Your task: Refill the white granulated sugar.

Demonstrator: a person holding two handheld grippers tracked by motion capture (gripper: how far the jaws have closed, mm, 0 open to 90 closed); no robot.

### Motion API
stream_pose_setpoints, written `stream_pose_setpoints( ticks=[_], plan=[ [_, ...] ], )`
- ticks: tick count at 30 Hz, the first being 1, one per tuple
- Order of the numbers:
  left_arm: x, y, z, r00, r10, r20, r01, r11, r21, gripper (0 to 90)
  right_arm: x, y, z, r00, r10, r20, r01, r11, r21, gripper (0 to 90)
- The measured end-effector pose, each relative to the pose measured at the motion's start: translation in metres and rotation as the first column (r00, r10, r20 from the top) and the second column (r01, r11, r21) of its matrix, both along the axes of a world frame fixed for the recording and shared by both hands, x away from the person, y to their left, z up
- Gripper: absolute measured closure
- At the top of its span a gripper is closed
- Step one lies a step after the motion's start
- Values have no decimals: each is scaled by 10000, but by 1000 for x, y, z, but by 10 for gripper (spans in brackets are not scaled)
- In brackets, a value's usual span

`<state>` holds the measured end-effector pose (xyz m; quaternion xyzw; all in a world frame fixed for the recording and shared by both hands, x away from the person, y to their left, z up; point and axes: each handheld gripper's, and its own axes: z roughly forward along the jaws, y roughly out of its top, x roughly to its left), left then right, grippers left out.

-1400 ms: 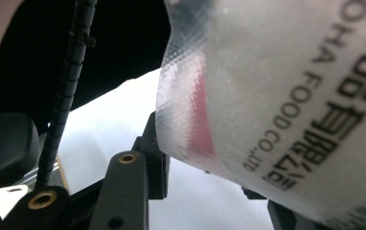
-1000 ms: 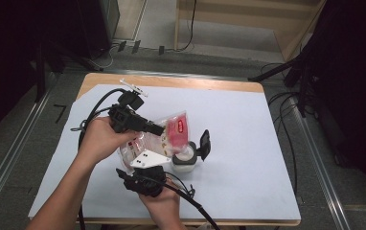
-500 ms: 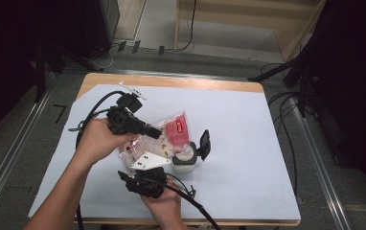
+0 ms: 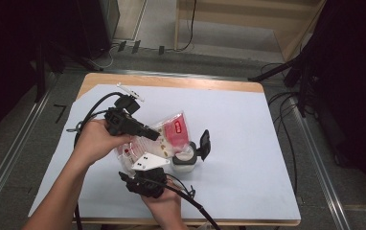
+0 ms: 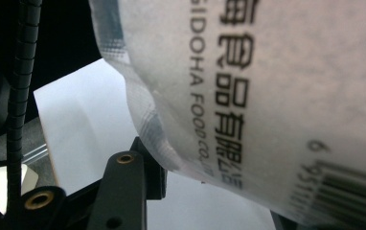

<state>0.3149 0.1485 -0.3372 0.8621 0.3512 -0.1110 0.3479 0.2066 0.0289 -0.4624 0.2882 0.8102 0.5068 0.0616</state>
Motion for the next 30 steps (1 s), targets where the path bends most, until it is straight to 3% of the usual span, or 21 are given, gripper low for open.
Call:
stream_pose_setpoints(
  ticks=[16,22,30],
  plan=[
    [0,5,-1,10000,-89,-37,88,9998,-177,815,1,0,-2,10000,-39,78,40,10000,-88,612],
    [0,7,1,10000,-4,-73,0,9988,-485,825,1,-2,0,9997,-143,180,143,9999,-30,612],
    [-1,11,2,10000,-38,59,41,9982,-599,828,2,-4,0,9994,-209,277,210,9998,-13,610]
  ],
)
